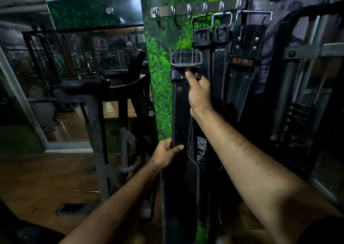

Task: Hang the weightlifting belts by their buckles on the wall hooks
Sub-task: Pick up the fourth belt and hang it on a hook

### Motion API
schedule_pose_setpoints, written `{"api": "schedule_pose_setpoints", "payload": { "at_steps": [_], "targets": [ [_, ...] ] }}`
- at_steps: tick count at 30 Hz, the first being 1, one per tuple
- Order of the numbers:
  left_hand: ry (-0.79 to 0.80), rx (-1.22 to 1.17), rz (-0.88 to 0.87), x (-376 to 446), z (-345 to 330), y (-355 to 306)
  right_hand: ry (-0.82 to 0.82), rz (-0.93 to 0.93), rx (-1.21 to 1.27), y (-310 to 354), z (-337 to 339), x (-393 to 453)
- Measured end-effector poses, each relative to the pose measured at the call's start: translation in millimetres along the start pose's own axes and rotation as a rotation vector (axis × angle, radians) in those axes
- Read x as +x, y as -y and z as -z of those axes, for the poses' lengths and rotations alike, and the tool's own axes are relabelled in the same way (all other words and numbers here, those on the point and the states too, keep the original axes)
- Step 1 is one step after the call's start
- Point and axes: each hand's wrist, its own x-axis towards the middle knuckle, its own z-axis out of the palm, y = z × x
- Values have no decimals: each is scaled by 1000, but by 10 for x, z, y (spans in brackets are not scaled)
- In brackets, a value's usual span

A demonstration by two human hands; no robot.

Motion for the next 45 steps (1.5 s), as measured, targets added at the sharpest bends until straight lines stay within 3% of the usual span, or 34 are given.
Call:
{"api": "schedule_pose_setpoints", "payload": {
  "at_steps": [5, 9, 12, 15, 21, 24, 39, 42, 45],
  "targets": [
    [73, 5, 16, -63, -20, -228, 9, -24, -40, -107, 29, 44],
    [-143, -156, -147, 93, -120, -922, 8, -20, -60, -203, -25, 14],
    [-217, -258, -166, 201, -173, -1171, 1, -17, -92, -261, -54, -5],
    [-238, -327, -137, 262, -218, -1231, -44, 109, -193, -296, 45, -54],
    [-373, -411, -127, 438, -320, -1241, -42, 392, -662, -947, 617, -584],
    [-441, -418, -82, 497, -321, -1158, 10, 354, -744, -1107, 787, -625],
    [-426, -487, 27, 493, -155, -1045, 409, -31, -1188, -1683, 1589, -808],
    [-394, -492, -37, 524, -92, -1070, 328, -168, -1130, -1697, 1616, -923],
    [-372, -486, -62, 522, -87, -1086, 280, -150, -912, -1501, 1241, -831]
  ]
}}
